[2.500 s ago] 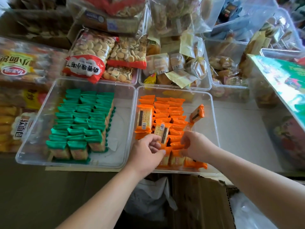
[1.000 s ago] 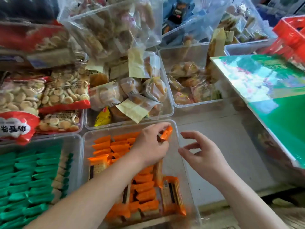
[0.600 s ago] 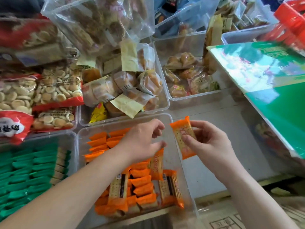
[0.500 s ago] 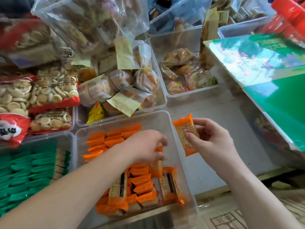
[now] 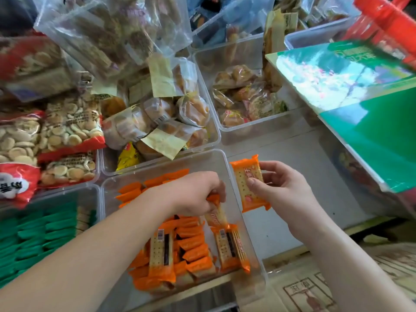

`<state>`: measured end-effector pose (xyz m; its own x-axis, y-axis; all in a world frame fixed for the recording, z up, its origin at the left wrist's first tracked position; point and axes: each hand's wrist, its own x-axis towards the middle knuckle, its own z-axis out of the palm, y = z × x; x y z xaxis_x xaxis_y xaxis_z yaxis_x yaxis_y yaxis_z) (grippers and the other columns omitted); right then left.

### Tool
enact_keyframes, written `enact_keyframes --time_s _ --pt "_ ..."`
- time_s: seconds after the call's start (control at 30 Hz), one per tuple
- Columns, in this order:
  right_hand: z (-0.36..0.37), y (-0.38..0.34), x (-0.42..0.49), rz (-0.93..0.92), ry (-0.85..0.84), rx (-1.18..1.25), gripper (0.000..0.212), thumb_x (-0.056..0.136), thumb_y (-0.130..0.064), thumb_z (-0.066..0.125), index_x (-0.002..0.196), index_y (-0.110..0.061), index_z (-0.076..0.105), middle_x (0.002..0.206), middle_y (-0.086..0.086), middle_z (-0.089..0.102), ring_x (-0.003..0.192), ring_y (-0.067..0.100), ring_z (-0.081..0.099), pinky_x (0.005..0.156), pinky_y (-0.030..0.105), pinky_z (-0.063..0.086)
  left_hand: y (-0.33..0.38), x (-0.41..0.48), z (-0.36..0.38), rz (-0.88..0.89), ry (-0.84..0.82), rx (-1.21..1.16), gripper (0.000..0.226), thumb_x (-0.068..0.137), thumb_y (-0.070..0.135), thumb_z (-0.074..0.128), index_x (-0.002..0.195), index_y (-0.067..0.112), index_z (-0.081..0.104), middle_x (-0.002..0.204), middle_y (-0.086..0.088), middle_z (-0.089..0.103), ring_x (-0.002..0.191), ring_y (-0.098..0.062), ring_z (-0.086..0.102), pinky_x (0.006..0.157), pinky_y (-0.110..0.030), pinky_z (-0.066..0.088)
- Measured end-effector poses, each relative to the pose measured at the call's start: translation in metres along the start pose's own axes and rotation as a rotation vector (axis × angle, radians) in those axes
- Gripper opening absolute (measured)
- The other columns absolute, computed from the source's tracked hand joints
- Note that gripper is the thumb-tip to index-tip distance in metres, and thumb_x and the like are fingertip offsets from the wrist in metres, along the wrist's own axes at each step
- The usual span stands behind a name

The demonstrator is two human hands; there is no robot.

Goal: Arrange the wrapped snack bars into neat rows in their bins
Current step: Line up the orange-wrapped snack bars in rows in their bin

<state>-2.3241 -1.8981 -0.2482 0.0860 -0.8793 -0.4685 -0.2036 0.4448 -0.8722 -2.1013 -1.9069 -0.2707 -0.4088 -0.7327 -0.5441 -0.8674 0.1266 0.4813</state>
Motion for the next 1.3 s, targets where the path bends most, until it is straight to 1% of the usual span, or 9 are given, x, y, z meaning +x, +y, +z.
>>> enact_keyframes --time_s 0.13,0.23,0.33,0.4,0.63,0.87,1.0,1.1,1.3 --pt "0.005 -0.006 -0.008 -0.006 0.0 -0.03 0.032 0.091 -0.011 0.076 0.11 -0.035 0.068 0.091 0.003 0.078 0.08 0.023 0.078 0.08 0.056 0.061 -0.006 -0.05 -0.013 -0.144 0.363 -0.275 0.015 0.089 0.036 0.078 0.096 0.036 0.065 0.086 0.013 0.064 0.077 -0.004 0.059 0.062 -0.018 0.043" --pt "0.007 -0.01 -0.014 -0.001 0.0 -0.035 0.032 0.092 -0.01 0.076 0.11 -0.035 0.068 0.092 0.004 0.078 0.081 0.021 0.078 0.079 0.054 0.062 -0.007 -0.079 -0.005 -0.257 0.67 -0.71 0.012 0.089 0.031 0.08 0.094 0.03 0.069 0.086 0.007 0.073 0.078 -0.007 0.066 0.068 -0.023 0.054" --pt "0.015 -0.014 -0.021 0.013 -0.007 -0.031 0.028 0.092 -0.013 0.076 0.111 -0.032 0.068 0.092 0.003 0.078 0.079 0.02 0.078 0.076 0.049 0.062 -0.001 -0.096 0.011 -0.28 0.733 -1.132 0.018 0.092 0.025 0.08 0.107 0.03 0.07 0.1 0.0 0.077 0.09 -0.018 0.074 0.073 -0.035 0.06" --pt "0.024 -0.017 -0.025 0.023 -0.014 -0.013 0.023 0.092 -0.015 0.076 0.111 -0.026 0.069 0.091 0.004 0.079 0.08 0.022 0.078 0.077 0.049 0.062 0.004 -0.105 0.022 -0.257 0.705 -1.241 0.027 0.092 0.025 0.079 0.115 0.033 0.069 0.109 0.0 0.076 0.097 -0.015 0.075 0.079 -0.034 0.062" --pt "0.045 -0.027 -0.037 0.024 -0.037 0.01 0.025 0.087 -0.014 0.08 0.109 -0.017 0.068 0.091 0.006 0.079 0.083 0.023 0.078 0.075 0.043 0.064 0.006 -0.122 0.045 -0.237 0.681 -1.259 0.039 0.089 0.026 0.083 0.122 0.043 0.07 0.113 0.009 0.072 0.111 -0.013 0.071 0.089 -0.038 0.063" --pt "0.043 -0.031 -0.038 0.003 -0.076 -0.069 0.025 0.1 -0.017 0.067 0.123 -0.025 0.065 0.1 0.008 0.077 0.083 0.023 0.078 0.071 0.039 0.063 -0.006 -0.14 0.042 -0.231 0.674 -1.062 0.025 0.091 0.02 0.081 0.111 0.034 0.075 0.108 0.013 0.075 0.1 -0.01 0.072 0.09 -0.041 0.062" --pt "0.045 -0.036 -0.04 -0.011 -0.252 -0.279 0.035 0.102 -0.026 0.064 0.133 -0.04 0.064 0.109 0.009 0.062 0.079 0.028 0.076 0.064 0.048 0.065 -0.007 -0.151 0.032 -0.135 0.588 -0.805 0.027 0.094 0.019 0.076 0.111 0.041 0.075 0.108 0.024 0.069 0.09 0.001 0.066 0.077 -0.016 0.053" --pt "0.048 -0.048 -0.041 -0.054 -0.295 -0.366 0.034 0.092 -0.023 0.078 0.122 -0.033 0.069 0.103 0.007 0.065 0.066 0.021 0.07 0.052 0.039 0.061 -0.004 -0.147 0.029 -0.097 0.568 -0.738 0.031 0.095 0.021 0.076 0.117 0.042 0.073 0.11 0.024 0.067 0.101 0.004 0.063 0.082 -0.008 0.047" --pt "0.041 -0.054 -0.039 -0.037 -0.381 -0.245 0.018 0.1 -0.019 0.067 0.118 -0.021 0.069 0.095 0.001 0.076 0.078 0.016 0.068 0.07 0.043 0.057 -0.003 -0.125 0.048 -0.207 0.712 -0.962 0.026 0.089 0.023 0.083 0.105 0.041 0.072 0.101 0.013 0.074 0.092 -0.007 0.072 0.078 -0.028 0.063"
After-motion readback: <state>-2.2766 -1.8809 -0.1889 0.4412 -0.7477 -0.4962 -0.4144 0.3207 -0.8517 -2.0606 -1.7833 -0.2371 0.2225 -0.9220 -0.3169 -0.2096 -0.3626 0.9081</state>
